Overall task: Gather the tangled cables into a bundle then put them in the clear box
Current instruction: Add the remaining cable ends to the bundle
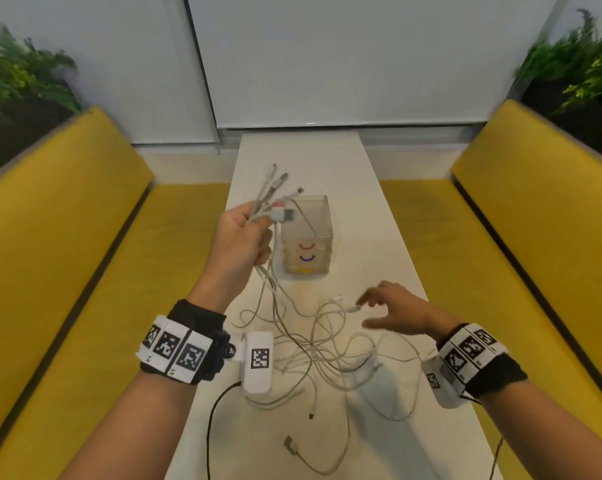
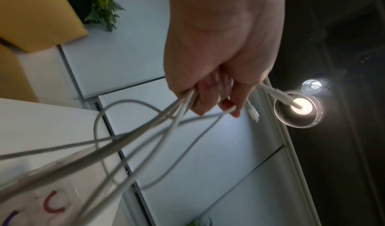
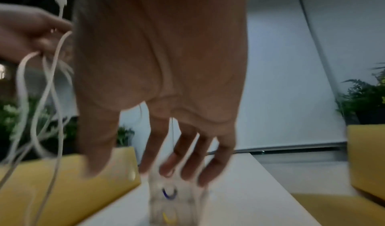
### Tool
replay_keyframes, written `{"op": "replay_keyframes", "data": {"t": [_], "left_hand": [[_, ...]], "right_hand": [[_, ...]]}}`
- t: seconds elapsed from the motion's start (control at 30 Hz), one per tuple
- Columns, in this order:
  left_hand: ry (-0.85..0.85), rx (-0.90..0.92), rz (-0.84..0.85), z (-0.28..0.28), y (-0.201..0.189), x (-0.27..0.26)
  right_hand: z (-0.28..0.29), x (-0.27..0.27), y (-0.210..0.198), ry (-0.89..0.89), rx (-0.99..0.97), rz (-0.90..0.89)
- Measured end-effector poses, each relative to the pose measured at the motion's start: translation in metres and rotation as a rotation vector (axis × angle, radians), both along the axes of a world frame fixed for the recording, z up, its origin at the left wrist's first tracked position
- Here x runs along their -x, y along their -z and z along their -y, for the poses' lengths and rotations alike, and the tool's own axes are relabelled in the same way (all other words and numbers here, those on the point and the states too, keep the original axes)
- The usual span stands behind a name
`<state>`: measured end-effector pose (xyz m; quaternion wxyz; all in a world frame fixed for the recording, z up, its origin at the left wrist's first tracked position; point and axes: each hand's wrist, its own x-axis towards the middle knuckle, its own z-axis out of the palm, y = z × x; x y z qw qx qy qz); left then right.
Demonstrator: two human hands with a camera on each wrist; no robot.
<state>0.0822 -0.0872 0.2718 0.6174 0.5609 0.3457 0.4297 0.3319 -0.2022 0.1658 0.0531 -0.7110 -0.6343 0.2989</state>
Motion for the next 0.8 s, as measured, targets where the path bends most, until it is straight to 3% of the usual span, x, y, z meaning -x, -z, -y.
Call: {"op": "replay_keyframes", "data": {"t": [0.1,0.2,0.3,0.43,0.53,0.63,0.7,0.77,0.8], "left_hand": [[0.178,-0.022,-0.146,0.012,0.011,-0.005],[0.285,-0.160,-0.321,0.027,0.011,-0.009],[0.369,-0.255,-0.418,0.035,0.005,-0.008],[0.307,-0.165,-0.379,0.025,0.004,0.010],[0.174,-0.027,-0.245,0.010,0.004,0.025],[0.100,0.094,-0.054,-0.007,-0.003,0.039],[0.101,0.181,0.029,-0.017,-0.007,0.049],[0.172,0.251,0.059,-0.024,-0.005,0.057],[0.236,0.279,0.063,-0.026,-0.003,0.059]], "right_hand": [[-0.005,0.018,-0.030,0.107,-0.277,-0.531],[-0.007,0.046,-0.062,0.142,-0.159,-1.060],[-0.006,0.064,-0.072,0.096,-0.005,-1.244],[0.004,0.055,-0.066,0.065,0.148,-1.460],[0.017,0.040,-0.052,-0.082,0.260,-1.208],[0.028,0.031,-0.017,-0.344,0.657,-0.664],[0.036,0.023,0.007,-0.274,0.872,-0.185],[0.038,0.009,0.018,-0.210,0.833,0.238],[0.035,-0.001,0.021,-0.185,0.761,0.352]]}}
